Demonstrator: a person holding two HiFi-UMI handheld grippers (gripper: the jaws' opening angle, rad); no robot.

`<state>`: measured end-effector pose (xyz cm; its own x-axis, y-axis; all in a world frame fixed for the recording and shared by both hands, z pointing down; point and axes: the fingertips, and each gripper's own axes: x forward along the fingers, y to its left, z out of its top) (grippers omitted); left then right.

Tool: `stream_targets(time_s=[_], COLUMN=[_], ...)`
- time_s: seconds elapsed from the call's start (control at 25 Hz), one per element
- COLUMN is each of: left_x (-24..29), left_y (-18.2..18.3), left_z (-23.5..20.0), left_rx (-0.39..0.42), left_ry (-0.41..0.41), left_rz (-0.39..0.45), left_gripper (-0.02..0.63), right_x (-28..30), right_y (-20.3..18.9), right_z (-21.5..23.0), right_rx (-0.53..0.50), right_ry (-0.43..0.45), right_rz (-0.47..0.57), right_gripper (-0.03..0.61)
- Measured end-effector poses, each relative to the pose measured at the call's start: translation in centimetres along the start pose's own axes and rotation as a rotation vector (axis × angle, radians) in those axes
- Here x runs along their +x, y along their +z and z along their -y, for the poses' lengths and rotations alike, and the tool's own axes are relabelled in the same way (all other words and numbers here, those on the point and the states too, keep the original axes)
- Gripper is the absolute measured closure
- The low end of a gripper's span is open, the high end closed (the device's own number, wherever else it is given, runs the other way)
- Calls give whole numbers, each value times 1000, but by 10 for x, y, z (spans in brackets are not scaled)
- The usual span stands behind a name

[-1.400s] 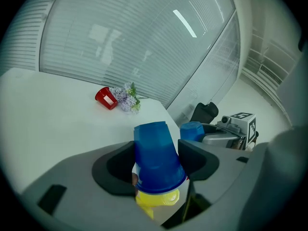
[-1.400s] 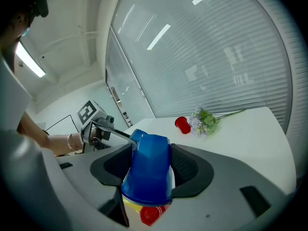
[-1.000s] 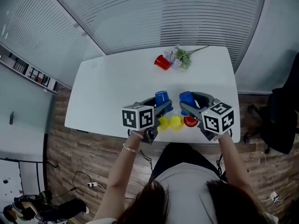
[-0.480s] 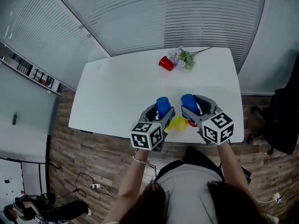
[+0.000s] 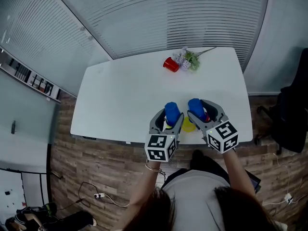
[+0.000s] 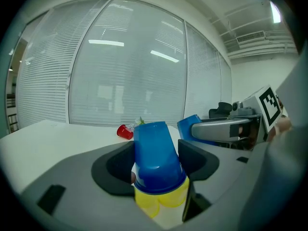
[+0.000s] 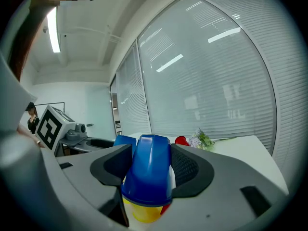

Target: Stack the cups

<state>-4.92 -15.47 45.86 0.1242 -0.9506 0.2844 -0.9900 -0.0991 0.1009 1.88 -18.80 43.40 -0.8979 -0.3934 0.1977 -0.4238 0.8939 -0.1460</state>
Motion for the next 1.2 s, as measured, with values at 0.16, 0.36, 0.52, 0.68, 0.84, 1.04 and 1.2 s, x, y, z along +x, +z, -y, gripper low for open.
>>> stream_targets(time_s=[0.16, 0.36, 0.52, 0.68, 0.84, 1.04, 1.2], left_x=[-2, -2, 1, 4, 7, 8, 9], left_y=[-8, -17, -23, -29, -31, -32, -34], left_z=[0, 2, 6, 7, 8, 12, 13], left_rx=[7, 38, 61, 86, 95, 103, 114], left_ry=[35, 65, 78, 86, 77, 58, 53], left_rz=[26, 45, 51, 50, 46, 45, 45], left_gripper=[319, 319, 319, 319, 319, 319, 319], right_x=[-1, 0, 3, 4, 7, 7, 6], right_y=[-6, -14, -22, -29, -33, -38, -40], right_z=[-1, -3, -2, -3, -3, 1, 2], right_rx=[-18, -42, -71, -98, -128, -132, -121], right_ry=[-24, -41, -53, -62, -67, -83, -86], right_rz=[1, -2, -12, -26, -39, -45, -33], right_gripper=[304, 304, 304, 304, 304, 304, 304])
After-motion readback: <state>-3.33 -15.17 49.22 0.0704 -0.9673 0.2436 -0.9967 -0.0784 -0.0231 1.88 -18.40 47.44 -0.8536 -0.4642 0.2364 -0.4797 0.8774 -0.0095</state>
